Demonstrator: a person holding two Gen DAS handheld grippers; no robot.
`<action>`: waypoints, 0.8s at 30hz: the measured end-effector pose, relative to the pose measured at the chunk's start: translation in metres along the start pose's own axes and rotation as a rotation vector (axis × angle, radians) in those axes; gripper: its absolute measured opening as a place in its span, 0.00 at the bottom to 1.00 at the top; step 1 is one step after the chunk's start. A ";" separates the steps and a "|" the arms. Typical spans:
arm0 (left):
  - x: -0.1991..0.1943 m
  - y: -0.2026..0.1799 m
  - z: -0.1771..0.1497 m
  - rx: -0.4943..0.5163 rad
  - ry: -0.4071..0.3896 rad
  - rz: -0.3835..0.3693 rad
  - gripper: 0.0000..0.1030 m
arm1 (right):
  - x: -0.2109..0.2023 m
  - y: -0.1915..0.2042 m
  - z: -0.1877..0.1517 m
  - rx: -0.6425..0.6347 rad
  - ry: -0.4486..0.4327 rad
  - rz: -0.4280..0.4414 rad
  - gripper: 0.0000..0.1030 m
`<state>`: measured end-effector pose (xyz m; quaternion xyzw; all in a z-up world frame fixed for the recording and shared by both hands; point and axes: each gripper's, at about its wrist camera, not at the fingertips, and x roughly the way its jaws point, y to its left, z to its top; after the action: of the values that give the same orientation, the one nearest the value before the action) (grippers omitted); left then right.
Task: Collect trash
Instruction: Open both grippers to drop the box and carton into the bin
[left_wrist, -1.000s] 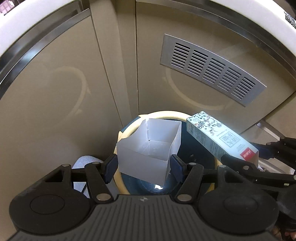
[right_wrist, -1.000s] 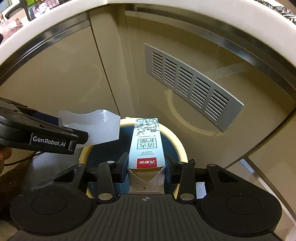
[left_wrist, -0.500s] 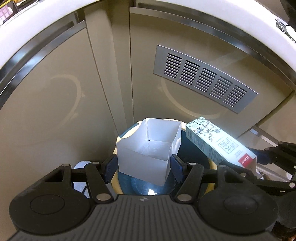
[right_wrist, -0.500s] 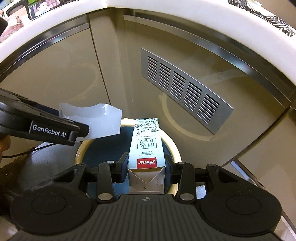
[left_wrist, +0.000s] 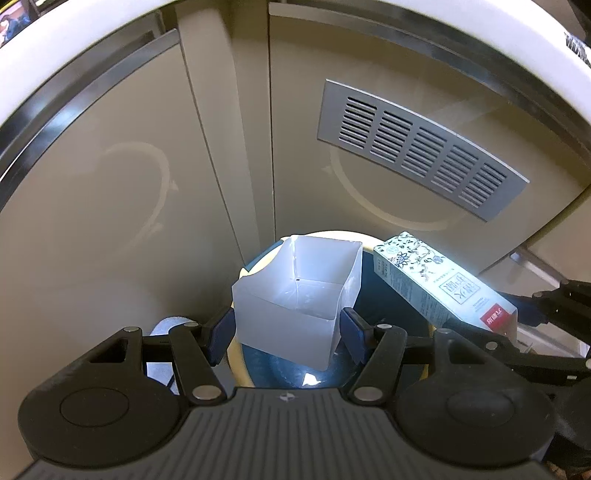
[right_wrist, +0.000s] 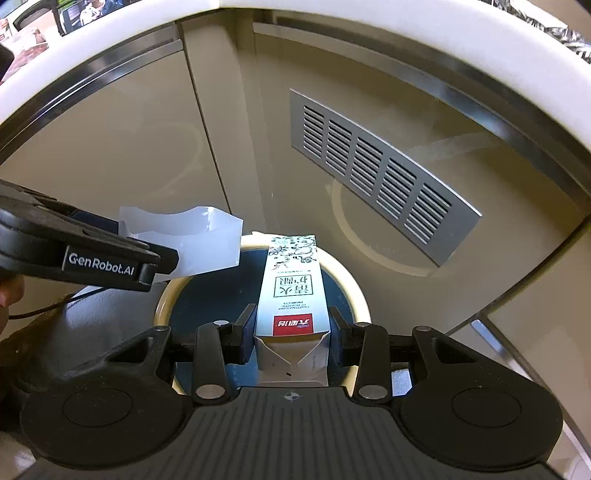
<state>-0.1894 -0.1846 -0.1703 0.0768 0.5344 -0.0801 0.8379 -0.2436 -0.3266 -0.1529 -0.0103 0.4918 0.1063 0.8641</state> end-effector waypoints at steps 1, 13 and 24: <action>0.004 -0.001 0.000 0.013 0.006 -0.001 0.65 | 0.004 0.000 0.000 -0.002 0.010 0.002 0.40; 0.088 -0.013 0.003 0.121 0.208 0.036 0.65 | 0.072 -0.013 0.001 0.058 0.230 0.024 0.40; 0.086 -0.005 0.003 0.095 0.183 0.055 1.00 | 0.075 -0.014 0.001 0.086 0.225 -0.002 0.62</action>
<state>-0.1516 -0.1949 -0.2476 0.1379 0.6019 -0.0751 0.7830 -0.2034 -0.3271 -0.2176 0.0143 0.5896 0.0823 0.8034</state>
